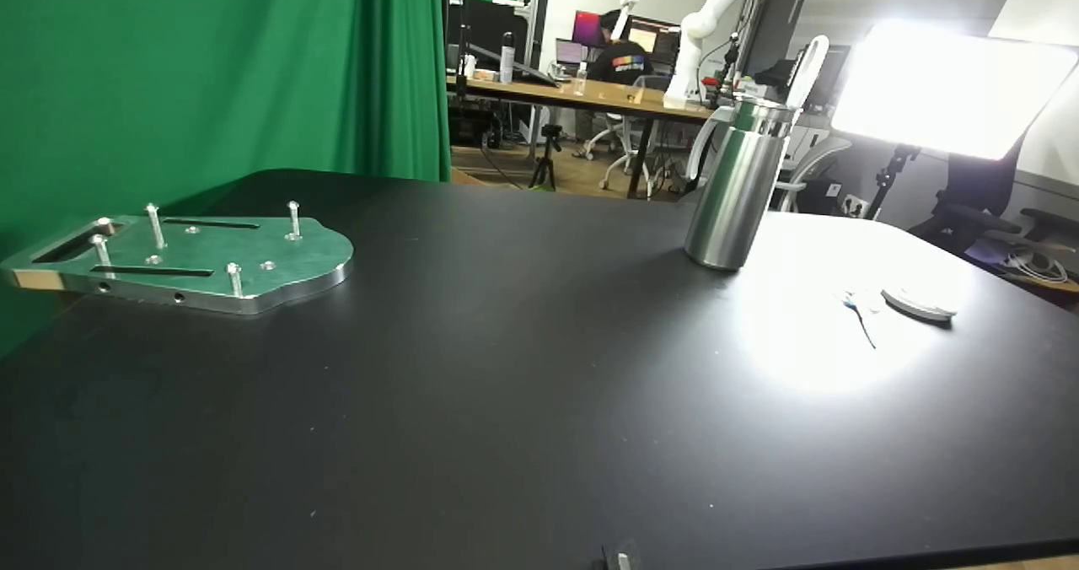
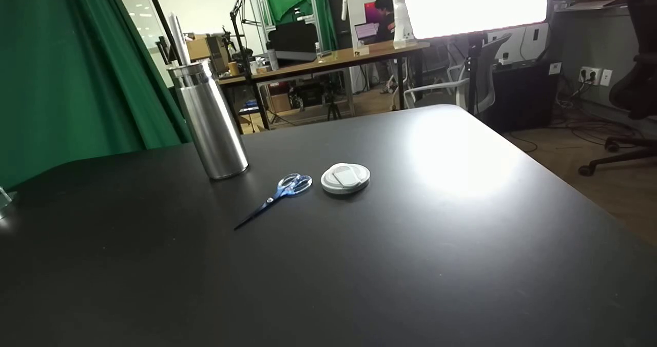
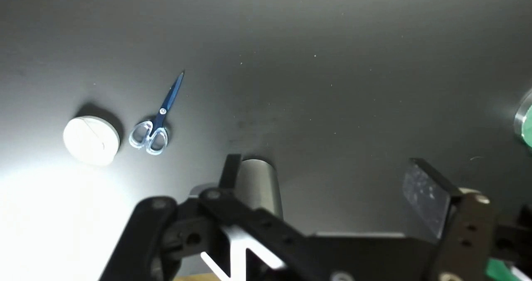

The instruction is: Use the brush to scrub inside the jar

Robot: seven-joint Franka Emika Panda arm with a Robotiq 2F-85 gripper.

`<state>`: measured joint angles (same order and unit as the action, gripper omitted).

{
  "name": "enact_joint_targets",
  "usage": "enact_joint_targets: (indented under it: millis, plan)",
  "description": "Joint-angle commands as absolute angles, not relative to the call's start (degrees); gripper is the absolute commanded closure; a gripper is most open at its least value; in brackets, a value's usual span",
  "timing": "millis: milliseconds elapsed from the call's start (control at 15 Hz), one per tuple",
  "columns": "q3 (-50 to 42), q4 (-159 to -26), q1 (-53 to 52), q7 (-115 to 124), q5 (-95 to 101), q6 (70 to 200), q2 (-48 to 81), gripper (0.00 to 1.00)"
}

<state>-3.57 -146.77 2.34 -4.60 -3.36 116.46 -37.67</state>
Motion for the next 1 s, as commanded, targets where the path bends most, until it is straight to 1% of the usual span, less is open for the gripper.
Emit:
enact_joint_targets:
  millis: [0, 267, 533, 733, 800, 933]
  plan:
    - [-6.1, -134.2, 2.1, -8.2, -2.8, 114.6, -23.0, 0.0]
    - [-7.8, -121.9, 1.9, -11.4, -4.3, 113.5, -9.0, 0.0]
    - [-7.0, -109.6, 3.0, -13.1, -6.3, 112.1, 3.5, 0.0]
    - [-6.3, -100.3, 4.0, -13.2, -8.8, 108.4, 11.2, 0.0]
    - [-5.9, -108.5, 3.8, -13.2, -7.3, 112.9, 5.7, 0.0]
    - [-5.6, -103.9, 4.2, -13.1, -7.7, 111.1, 9.6, 0.0]
